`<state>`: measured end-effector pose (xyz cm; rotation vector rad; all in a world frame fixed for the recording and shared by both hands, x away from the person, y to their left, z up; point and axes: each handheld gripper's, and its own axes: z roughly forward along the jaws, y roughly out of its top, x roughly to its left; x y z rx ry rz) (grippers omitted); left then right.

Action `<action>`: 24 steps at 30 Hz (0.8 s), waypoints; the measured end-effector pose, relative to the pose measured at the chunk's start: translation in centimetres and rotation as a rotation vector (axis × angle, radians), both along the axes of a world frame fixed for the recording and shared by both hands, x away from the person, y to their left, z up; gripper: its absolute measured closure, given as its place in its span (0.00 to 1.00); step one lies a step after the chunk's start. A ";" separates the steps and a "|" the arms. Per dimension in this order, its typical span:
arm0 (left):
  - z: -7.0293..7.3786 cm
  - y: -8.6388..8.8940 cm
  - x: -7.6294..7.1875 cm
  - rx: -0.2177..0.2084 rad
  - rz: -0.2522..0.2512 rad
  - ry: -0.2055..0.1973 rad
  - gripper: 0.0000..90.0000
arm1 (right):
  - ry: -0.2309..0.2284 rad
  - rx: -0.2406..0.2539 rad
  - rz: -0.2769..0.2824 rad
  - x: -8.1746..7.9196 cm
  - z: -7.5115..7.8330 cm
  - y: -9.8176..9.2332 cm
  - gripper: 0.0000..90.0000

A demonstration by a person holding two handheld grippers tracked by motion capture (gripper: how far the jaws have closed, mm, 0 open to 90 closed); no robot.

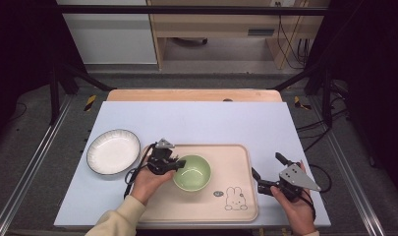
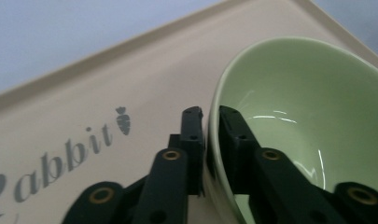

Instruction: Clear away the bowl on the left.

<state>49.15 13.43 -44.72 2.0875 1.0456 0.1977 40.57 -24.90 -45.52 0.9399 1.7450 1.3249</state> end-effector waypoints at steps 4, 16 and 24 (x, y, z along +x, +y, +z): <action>0.6 0.1 -0.6 0.002 0.013 -0.051 0.73 | -0.001 0.002 -0.003 0.0 0.0 -0.1 0.06; 1.6 0.2 -1.5 -0.015 -0.032 -0.181 0.31 | 0.001 -0.001 -0.004 0.0 0.0 -0.1 0.06; 1.9 0.3 -2.3 -0.055 -0.091 -0.301 0.12 | -0.003 0.003 -0.005 -0.1 0.1 -0.1 0.05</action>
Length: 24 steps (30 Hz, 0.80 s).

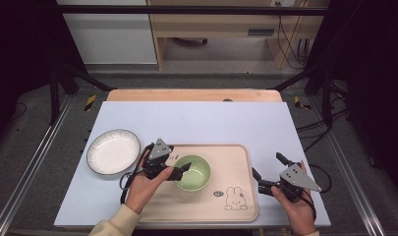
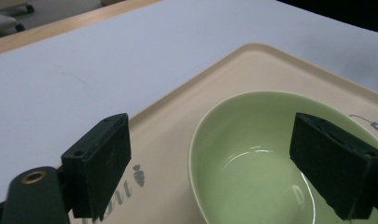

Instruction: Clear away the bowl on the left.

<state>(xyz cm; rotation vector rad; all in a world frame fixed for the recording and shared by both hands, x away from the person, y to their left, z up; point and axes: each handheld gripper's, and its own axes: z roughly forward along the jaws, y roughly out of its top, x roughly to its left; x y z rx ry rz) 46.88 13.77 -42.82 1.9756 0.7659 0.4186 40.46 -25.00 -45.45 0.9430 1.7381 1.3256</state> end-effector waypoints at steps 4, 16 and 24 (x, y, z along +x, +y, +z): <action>0.3 0.0 -0.5 0.006 -0.024 -0.059 0.05 | -0.001 0.004 -0.001 0.0 0.0 0.0 0.05; 1.5 1.0 -1.4 -0.076 -0.045 -0.109 0.05 | -0.016 0.010 -0.002 0.0 0.1 0.0 0.03; 1.9 2.2 -1.7 -0.132 -0.054 -0.131 0.05 | -0.015 0.010 -0.004 -0.1 0.1 -0.1 0.04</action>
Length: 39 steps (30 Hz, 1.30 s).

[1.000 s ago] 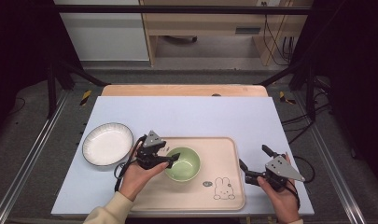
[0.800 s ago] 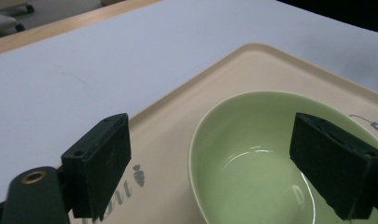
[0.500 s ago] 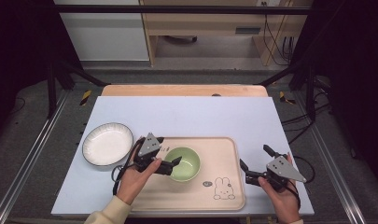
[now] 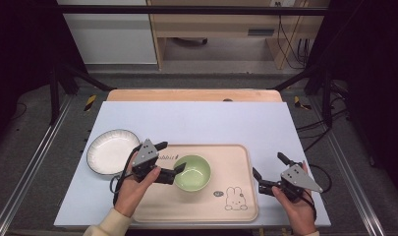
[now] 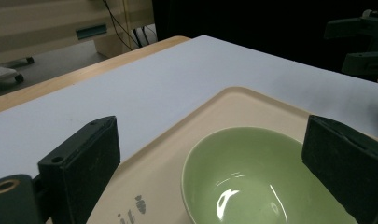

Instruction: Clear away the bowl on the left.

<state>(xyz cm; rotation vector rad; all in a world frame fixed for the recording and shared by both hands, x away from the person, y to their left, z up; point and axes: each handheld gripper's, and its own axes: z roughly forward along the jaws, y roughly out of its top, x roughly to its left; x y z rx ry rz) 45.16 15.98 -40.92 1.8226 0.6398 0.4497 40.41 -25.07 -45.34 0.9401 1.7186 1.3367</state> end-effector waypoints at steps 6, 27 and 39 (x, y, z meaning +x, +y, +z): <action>0.4 1.0 -0.2 -0.037 -0.002 -0.024 0.05 | -0.001 -0.001 -0.001 0.0 0.0 0.0 0.04; 0.8 4.7 -1.0 -0.113 0.030 -0.059 0.05 | -0.005 -0.004 -0.004 0.0 0.0 0.0 0.04; 1.0 6.4 -1.3 -0.140 0.036 -0.072 0.04 | -0.005 -0.006 -0.004 0.0 0.0 0.0 0.04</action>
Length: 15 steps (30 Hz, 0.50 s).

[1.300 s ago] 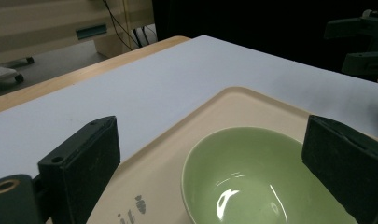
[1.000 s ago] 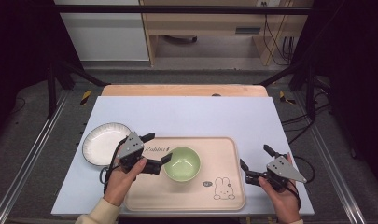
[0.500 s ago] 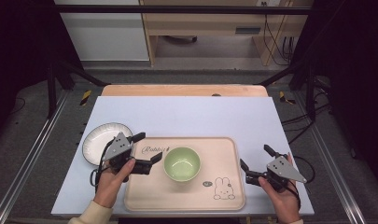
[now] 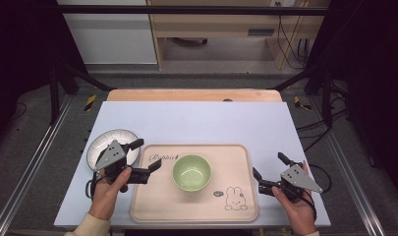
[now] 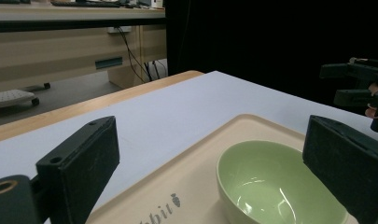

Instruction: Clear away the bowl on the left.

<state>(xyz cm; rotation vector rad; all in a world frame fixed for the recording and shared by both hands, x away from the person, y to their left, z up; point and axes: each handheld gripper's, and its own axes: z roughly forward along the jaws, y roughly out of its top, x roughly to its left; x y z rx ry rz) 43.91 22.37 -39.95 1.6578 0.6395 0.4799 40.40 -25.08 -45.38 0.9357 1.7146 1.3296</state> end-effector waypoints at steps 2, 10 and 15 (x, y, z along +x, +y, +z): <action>0.1 0.4 -0.1 -0.010 0.004 -0.005 0.04 | 0.000 0.000 0.000 0.0 0.0 0.0 0.04; 0.3 1.7 -0.4 -0.018 0.026 -0.019 0.04 | 0.002 0.000 -0.001 0.0 0.0 0.0 0.04; 0.4 2.3 -0.6 -0.027 0.036 -0.021 0.04 | 0.002 -0.001 -0.001 0.0 0.0 0.0 0.04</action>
